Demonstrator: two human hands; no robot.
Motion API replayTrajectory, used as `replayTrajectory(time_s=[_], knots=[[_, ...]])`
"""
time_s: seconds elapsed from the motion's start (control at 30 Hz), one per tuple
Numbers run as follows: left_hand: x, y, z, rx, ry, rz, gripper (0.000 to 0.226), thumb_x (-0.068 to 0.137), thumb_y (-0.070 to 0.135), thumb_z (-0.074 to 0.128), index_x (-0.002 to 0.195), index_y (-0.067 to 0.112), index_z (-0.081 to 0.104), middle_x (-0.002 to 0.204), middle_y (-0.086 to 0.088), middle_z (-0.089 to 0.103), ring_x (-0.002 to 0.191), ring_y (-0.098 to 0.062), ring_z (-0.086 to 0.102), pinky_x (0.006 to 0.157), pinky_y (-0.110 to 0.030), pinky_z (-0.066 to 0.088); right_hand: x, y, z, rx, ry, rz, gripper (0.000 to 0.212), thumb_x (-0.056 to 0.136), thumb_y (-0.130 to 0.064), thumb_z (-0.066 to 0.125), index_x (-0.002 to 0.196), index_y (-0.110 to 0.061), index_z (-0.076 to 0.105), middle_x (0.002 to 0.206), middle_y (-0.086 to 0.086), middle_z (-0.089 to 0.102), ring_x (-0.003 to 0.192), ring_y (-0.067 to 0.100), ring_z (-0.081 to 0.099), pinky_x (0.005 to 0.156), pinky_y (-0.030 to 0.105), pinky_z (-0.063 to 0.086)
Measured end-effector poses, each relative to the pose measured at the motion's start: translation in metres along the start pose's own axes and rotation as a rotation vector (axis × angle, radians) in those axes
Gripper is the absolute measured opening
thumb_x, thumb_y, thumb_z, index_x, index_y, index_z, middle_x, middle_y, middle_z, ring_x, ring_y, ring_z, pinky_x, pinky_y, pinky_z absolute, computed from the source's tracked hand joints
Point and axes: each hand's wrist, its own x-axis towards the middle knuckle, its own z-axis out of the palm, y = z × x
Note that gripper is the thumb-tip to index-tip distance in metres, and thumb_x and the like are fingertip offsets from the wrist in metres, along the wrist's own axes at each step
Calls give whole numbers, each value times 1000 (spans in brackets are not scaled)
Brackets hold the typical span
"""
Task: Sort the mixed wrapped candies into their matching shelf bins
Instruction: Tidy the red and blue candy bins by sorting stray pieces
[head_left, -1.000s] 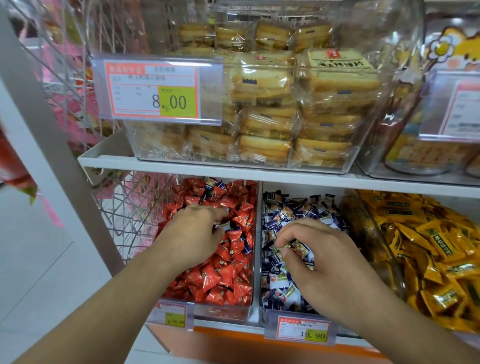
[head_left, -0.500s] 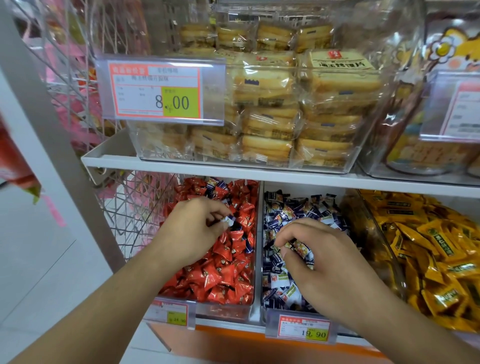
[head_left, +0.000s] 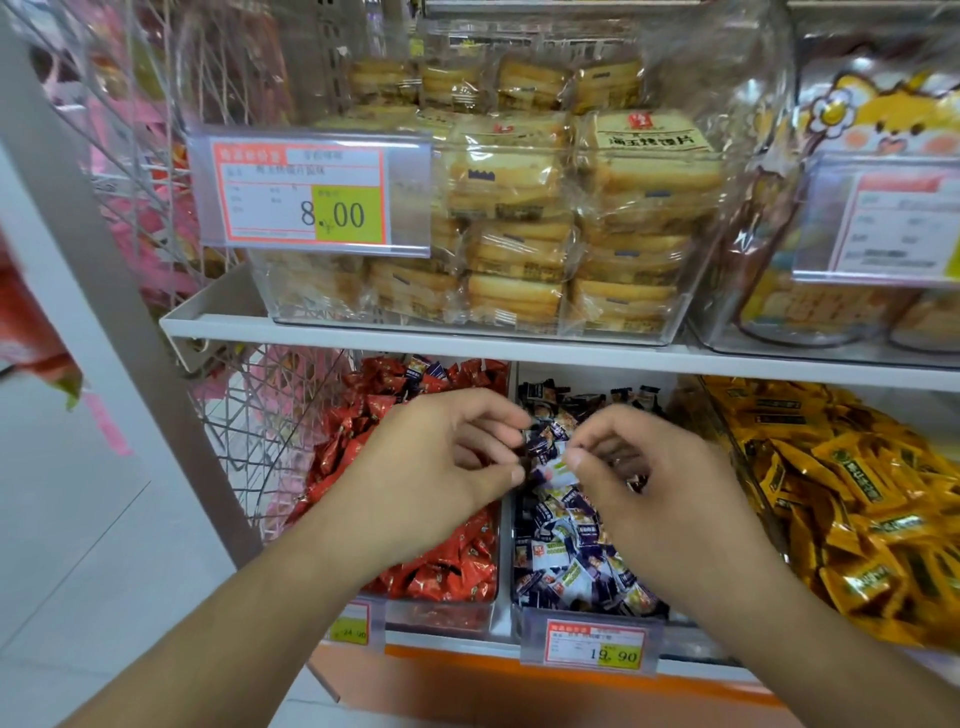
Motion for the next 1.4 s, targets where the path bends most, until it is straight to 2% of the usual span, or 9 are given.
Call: replayTrajectory(time_s=[0.13, 0.23, 0.37, 0.47, 0.7, 0.93, 1.1, 1.27, 1.4], knots=[[7, -29, -8, 438, 65, 5, 35, 89, 26, 78, 119, 39, 67, 114, 25, 64, 101, 11, 58, 92, -14, 49, -1, 5, -6, -219, -14, -17, 23, 103, -34, 58, 126, -39, 60, 124, -27, 56, 116, -3, 52, 96, 16, 41], [11, -44, -3, 555, -74, 45, 46, 91, 41, 73, 134, 37, 60, 135, 25, 55, 124, 5, 51, 110, -22, 41, -2, -4, -1, -230, -177, -126, 37, 104, -37, 55, 140, -44, 53, 141, -34, 47, 133, -13, 37, 104, 1, 20], [17, -51, 1, 625, -121, 40, 36, 87, 44, 74, 121, 40, 64, 115, 21, 64, 108, -4, 62, 93, -30, 53, -2, -7, 13, -223, -366, -236, 38, 106, -37, 53, 144, -43, 55, 149, -37, 42, 142, -24, 15, 107, -4, 4], [19, -56, -5, 651, -106, 14, 31, 85, 37, 76, 114, 42, 66, 103, 19, 71, 93, -3, 66, 82, -32, 58, -1, -3, 18, -201, -388, -219, 34, 107, -37, 52, 139, -44, 58, 148, -37, 43, 141, -23, 20, 111, -1, 8], [20, -59, -17, 618, -11, -25, 17, 87, 25, 79, 102, 33, 74, 93, 19, 70, 88, 2, 65, 85, -22, 57, -1, 0, 18, -177, -380, -188, 31, 107, -36, 52, 136, -46, 58, 143, -41, 43, 138, -22, 28, 114, 4, 15], [18, -60, -25, 649, 134, -29, 21, 90, 6, 69, 94, 26, 72, 81, 12, 70, 77, -5, 67, 73, -32, 60, -2, 0, 16, -187, -393, -186, 34, 107, -37, 52, 138, -47, 56, 145, -41, 42, 139, -23, 25, 115, 5, 13], [17, -53, -15, 798, 253, 34, 39, 83, 3, 71, 113, 29, 70, 108, 3, 66, 98, -20, 65, 76, -38, 60, -3, 0, 17, -195, -397, -185, 34, 107, -37, 52, 139, -48, 56, 144, -43, 40, 139, -24, 24, 112, 2, 12], [19, -44, -1, 525, 38, 48, 21, 91, 16, 73, 101, 34, 74, 86, 21, 63, 81, 7, 59, 74, -4, 45, -3, 2, 18, -197, -390, -179, 34, 105, -38, 53, 137, -48, 57, 144, -45, 40, 139, -24, 24, 114, 6, 13], [18, -55, -1, 544, -31, -52, 24, 88, 23, 77, 110, 33, 74, 95, 16, 72, 88, -1, 67, 86, -25, 58, -2, 3, 19, -198, -390, -179, 33, 105, -38, 54, 137, -49, 57, 143, -45, 40, 139, -23, 25, 119, 13, 17]])
